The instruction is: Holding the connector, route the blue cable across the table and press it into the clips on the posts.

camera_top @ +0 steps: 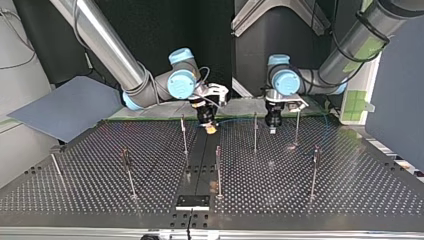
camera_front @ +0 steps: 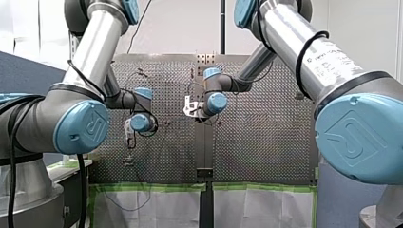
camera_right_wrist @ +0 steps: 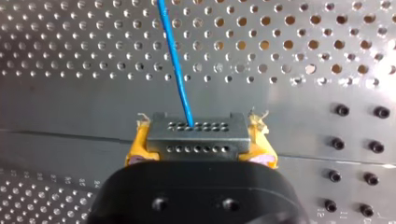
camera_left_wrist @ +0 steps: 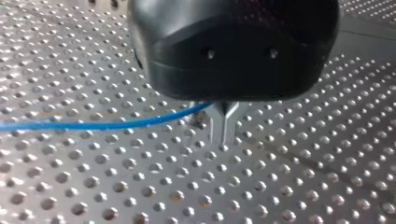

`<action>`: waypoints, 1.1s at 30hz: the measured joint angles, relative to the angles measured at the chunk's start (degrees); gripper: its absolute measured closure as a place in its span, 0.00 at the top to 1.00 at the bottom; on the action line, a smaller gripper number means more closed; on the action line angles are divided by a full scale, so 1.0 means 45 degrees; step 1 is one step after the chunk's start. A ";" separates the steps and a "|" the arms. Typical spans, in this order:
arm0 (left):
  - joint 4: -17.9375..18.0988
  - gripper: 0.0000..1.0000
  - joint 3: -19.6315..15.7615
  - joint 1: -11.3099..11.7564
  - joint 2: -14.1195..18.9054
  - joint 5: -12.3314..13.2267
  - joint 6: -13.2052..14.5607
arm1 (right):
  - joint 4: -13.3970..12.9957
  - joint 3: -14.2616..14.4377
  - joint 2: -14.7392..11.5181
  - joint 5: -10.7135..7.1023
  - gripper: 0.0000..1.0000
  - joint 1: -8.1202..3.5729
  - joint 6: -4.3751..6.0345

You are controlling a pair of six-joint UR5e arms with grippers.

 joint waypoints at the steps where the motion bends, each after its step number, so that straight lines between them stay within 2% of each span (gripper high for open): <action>1: -0.0003 0.00 0.0085 0.0006 -0.0127 -0.0008 -0.0001 | 0.0003 -0.0004 0.0000 0.0009 0.00 -0.0024 0.0000; 11: -0.0352 0.00 0.0509 0.0176 -0.0411 -0.0412 -0.0107 | 0.0006 -0.0067 0.0002 0.0052 0.00 -0.0188 -0.0068; 12: -0.0408 0.12 0.0514 0.0197 -0.0411 -0.0483 -0.0141 | 0.0007 -0.0075 0.0002 0.0052 0.00 -0.0189 -0.0079; 13: -0.0492 0.12 0.0516 0.0219 -0.0411 -0.0568 -0.0169 | 0.0006 -0.0085 0.0002 0.0051 0.00 -0.0189 -0.0093; 15: -0.0656 0.28 0.0517 0.0237 -0.0412 -0.0658 -0.0203 | 0.0005 -0.0100 0.0002 0.0051 0.00 -0.0194 -0.0125; 18: -0.0979 0.31 0.0508 0.0244 -0.0414 -0.0670 -0.0241 | 0.0007 -0.0107 0.0002 0.0050 0.00 -0.0196 -0.0170; 22: -0.1500 0.33 0.0392 0.0247 -0.0346 -0.0353 -0.0242 | 0.0014 -0.0110 0.0002 0.0050 0.00 -0.0193 -0.0202; 24: -0.1669 0.60 0.0265 0.0235 -0.0238 -0.0173 -0.0244 | 0.0021 -0.0112 0.0002 0.0049 0.00 -0.0177 -0.0215; 25: -0.1715 0.60 0.0148 0.0220 -0.0133 -0.0089 -0.0253 | 0.0025 -0.0113 0.0003 0.0052 0.00 -0.0152 -0.0219; 26: -0.1724 0.84 0.0049 0.0207 -0.0042 -0.0046 -0.0270 | 0.0029 -0.0112 0.0002 0.0062 0.00 -0.0112 -0.0222; 27: -0.1720 1.00 -0.0049 0.0195 0.0054 -0.0017 -0.0294 | 0.0030 -0.0112 0.0003 0.0072 0.00 -0.0081 -0.0224; 30: -0.1723 1.00 -0.0375 0.0155 0.0371 -0.0035 -0.0399 | 0.0035 -0.0112 0.0005 0.0106 0.00 0.0002 -0.0228; 33: -0.1712 1.00 -0.0714 0.0080 0.0567 -0.0283 -0.0466 | 0.0036 -0.0112 0.0006 0.0121 0.00 0.0067 -0.0212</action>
